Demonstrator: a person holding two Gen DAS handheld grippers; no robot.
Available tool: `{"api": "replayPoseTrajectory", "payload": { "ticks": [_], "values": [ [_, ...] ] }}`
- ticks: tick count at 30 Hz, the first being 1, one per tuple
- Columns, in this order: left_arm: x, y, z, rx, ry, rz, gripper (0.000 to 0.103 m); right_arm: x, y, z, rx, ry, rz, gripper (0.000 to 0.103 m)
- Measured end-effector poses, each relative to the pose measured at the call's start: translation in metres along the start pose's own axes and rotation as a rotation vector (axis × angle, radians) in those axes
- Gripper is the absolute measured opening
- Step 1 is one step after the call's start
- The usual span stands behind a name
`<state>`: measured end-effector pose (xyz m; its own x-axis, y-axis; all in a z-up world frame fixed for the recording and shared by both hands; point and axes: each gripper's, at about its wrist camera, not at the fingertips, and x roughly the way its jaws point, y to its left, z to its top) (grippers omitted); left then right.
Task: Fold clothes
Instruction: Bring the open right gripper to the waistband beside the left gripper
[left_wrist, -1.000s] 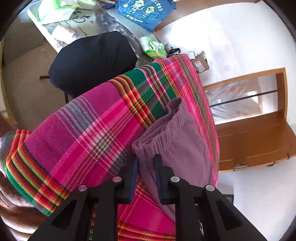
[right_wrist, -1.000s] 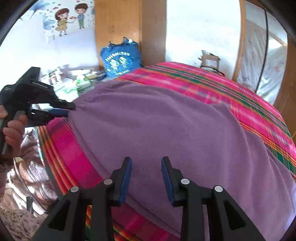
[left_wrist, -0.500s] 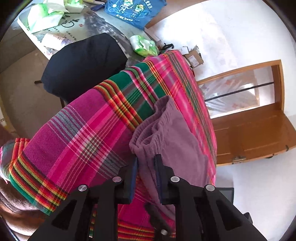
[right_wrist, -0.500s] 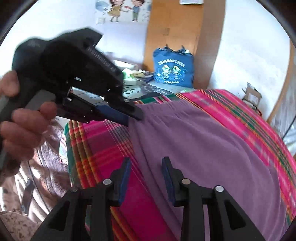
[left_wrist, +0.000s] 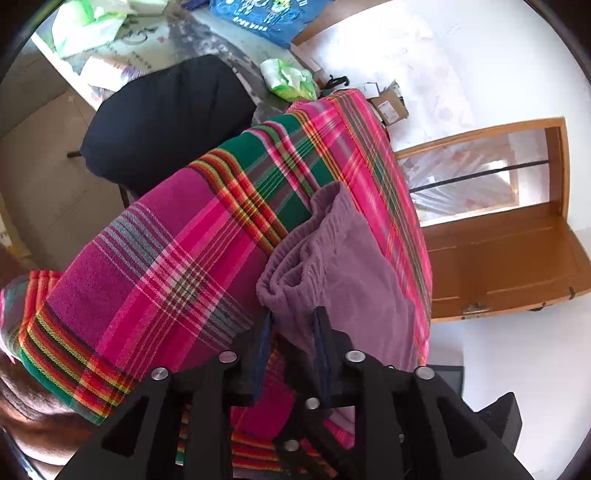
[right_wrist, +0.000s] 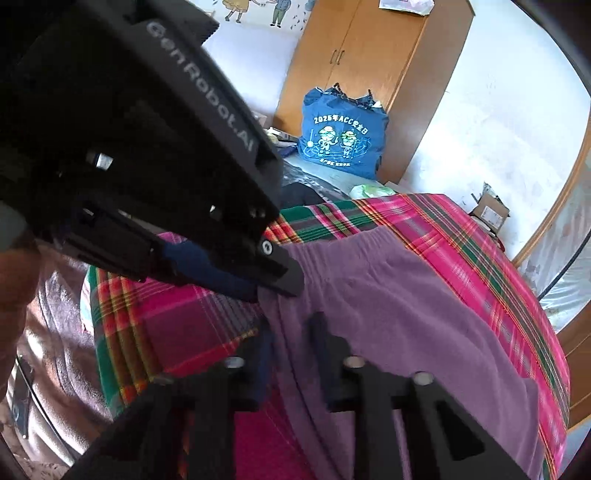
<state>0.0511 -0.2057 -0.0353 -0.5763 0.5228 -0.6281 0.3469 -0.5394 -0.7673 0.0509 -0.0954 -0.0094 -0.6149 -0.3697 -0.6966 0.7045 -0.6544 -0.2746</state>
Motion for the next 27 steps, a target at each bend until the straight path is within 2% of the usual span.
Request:
{"api": "replayPoseTrajectory", "payload": {
  "ticks": [5,6,7,8,20,27],
  "values": [
    [-0.001,0.005,0.01,-0.026,0.003,-0.052,0.032,-0.002,-0.009,0.002,0.054,-0.027,0.017,0.009],
    [-0.001,0.003,0.013,-0.02,0.005,-0.061,0.038,-0.003,-0.01,0.002,0.063,-0.035,0.018,0.008],
    [-0.001,0.002,0.015,-0.014,0.007,-0.07,0.054,-0.004,-0.011,0.002,0.073,-0.044,0.02,0.008],
    [0.001,0.002,0.019,-0.019,0.008,-0.085,0.059,-0.006,-0.013,0.001,0.084,-0.052,0.025,0.007],
    [0.05,-0.004,0.062,-0.069,0.197,-0.159,0.059,-0.018,-0.025,-0.003,0.155,-0.108,0.068,0.006],
    [0.072,-0.019,0.083,-0.044,0.244,-0.176,0.057,-0.027,-0.026,-0.005,0.176,-0.128,0.088,0.006]
  ]
}}
